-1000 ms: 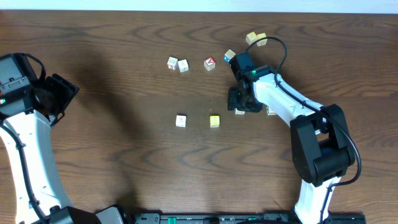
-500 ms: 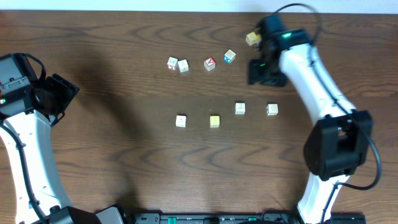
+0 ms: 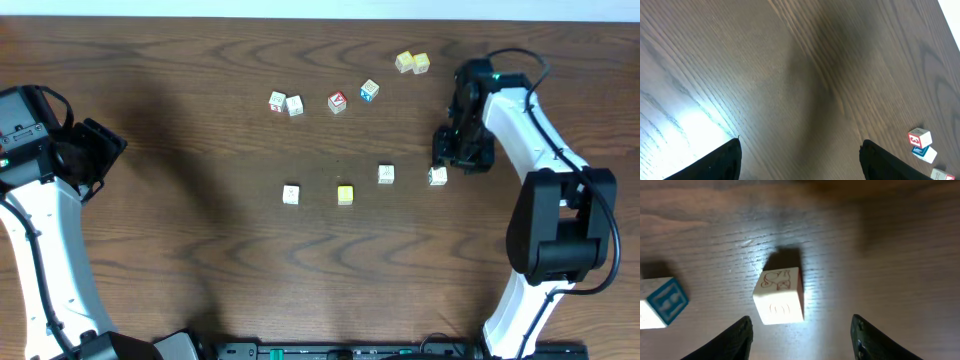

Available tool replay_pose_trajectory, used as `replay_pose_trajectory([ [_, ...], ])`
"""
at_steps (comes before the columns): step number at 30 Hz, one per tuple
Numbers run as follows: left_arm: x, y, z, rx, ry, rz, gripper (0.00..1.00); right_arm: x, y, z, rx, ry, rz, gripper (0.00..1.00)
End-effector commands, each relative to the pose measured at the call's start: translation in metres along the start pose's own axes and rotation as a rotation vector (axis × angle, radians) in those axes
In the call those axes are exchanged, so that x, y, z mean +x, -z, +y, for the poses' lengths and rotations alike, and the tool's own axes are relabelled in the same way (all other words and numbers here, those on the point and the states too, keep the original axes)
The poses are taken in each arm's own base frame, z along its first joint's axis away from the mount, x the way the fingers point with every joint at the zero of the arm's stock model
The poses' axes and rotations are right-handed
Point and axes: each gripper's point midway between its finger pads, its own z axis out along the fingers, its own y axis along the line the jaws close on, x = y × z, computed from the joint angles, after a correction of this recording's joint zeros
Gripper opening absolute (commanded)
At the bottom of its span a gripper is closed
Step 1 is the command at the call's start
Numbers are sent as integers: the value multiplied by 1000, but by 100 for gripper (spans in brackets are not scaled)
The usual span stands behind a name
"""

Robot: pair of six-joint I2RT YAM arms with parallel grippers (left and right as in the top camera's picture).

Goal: Lift 4 blocks
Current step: 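Move the right gripper back over the cat block, then lower the right gripper and grasp the cat block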

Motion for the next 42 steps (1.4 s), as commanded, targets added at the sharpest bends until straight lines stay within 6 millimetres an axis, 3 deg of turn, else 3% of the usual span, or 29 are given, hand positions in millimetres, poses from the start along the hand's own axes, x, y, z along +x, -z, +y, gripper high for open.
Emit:
replay_pose_trajectory([
  [1, -2, -1, 1, -8, 4, 0, 76, 9, -14, 9, -21, 32, 25, 60],
  [13, -2, -1, 1, -8, 4, -1, 76, 14, -48, 17, -13, 173, -13, 53],
  [20, -2, -1, 1, -8, 4, -1, 76, 4, -50, 14, 6, 181, -57, 40],
  [27, -2, -1, 1, -8, 4, -1, 76, 8, -50, 16, -5, 131, -40, 31],
  [34, -2, -1, 1, -8, 4, 0, 76, 16, -49, 14, 1, 82, -6, 29],
  [42, -2, -1, 1, -8, 4, 0, 76, -2, -39, 54, -216, 41, -60, 27],
])
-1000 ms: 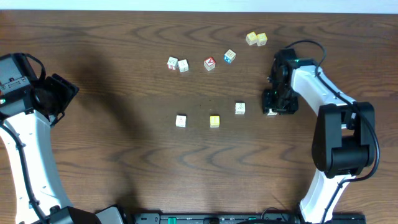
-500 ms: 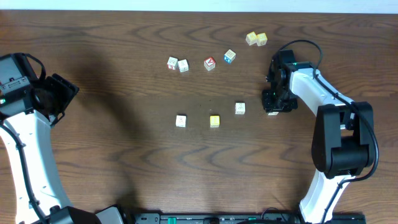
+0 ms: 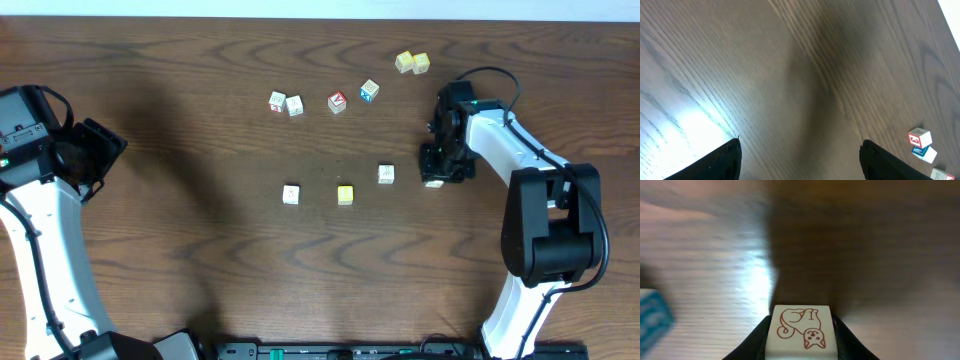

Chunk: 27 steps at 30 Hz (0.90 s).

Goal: Lift 4 blocks
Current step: 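Lower the right gripper and grasp the cat block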

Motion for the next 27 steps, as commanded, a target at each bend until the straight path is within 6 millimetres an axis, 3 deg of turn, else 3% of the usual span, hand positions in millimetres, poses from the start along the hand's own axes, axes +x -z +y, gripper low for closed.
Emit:
replay_pose_trajectory([
  [1, -2, -1, 1, -8, 4, 0, 76, -12, 3, 31, -163, -47, -31, 26],
  [6, -2, -1, 1, -8, 4, 0, 76, -20, 4, 42, -200, -43, -62, 27],
  [13, -2, -1, 1, -8, 4, 0, 76, -12, 2, 56, -189, -4, -47, 27],
  [20, -2, -1, 1, -8, 4, 0, 76, -2, -3, 46, -52, 24, -33, 27],
  [27, -2, -1, 1, -8, 4, 0, 76, 1, -3, 49, -61, 27, -21, 29],
])
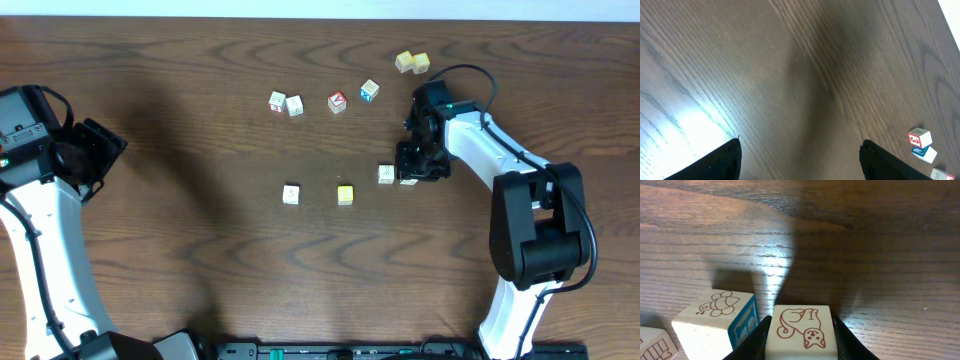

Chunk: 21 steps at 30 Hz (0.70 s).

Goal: Lift 4 blocks
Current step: 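Lower the right gripper and grasp the cat block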

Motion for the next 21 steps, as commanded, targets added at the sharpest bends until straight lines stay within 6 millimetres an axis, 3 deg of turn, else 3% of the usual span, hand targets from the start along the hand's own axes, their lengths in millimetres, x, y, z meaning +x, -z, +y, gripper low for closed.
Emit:
replay_pose_trajectory([
  [1, -2, -1, 1, -8, 4, -1, 76, -1, -1, 0, 17, -5, -3, 31],
  [12, -2, -1, 1, -8, 4, -1, 76, -2, -1, 2, 14, -3, -6, 40],
  [21, -2, -1, 1, -8, 4, -1, 76, -4, 2, 6, -5, -1, -10, 40],
])
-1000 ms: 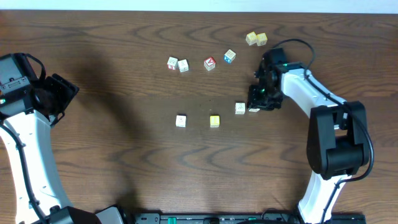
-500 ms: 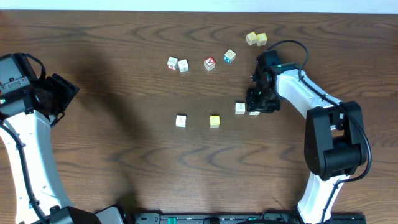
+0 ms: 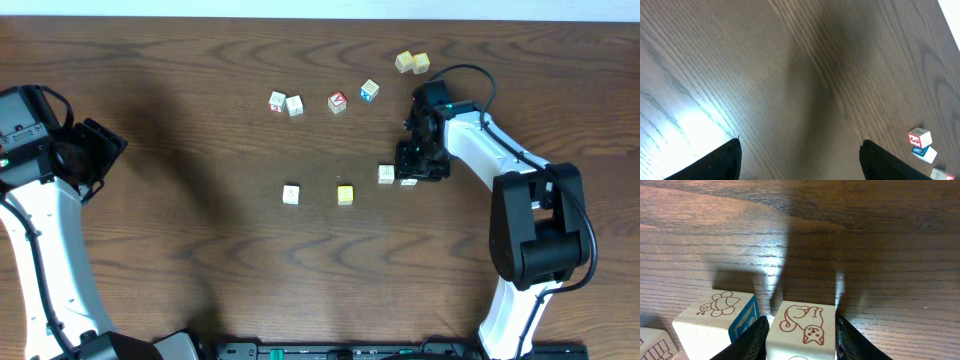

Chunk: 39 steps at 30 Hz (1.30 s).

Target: Lift 4 blocks

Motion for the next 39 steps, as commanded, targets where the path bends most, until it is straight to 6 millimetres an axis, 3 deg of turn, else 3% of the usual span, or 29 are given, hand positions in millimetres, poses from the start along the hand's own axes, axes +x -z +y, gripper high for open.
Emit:
replay_pose_trajectory([
  [1, -2, -1, 1, -8, 4, -1, 76, -5, 2, 5, -5, 3, -11, 40],
  [8, -2, -1, 1, -8, 4, 0, 76, -7, 4, 6, -7, 4, -18, 40],
  [12, -2, -1, 1, -8, 4, -1, 76, -7, 4, 6, -6, -4, -15, 31],
  [39, -2, -1, 1, -8, 4, -1, 76, -11, 4, 7, -12, -1, -32, 35],
])
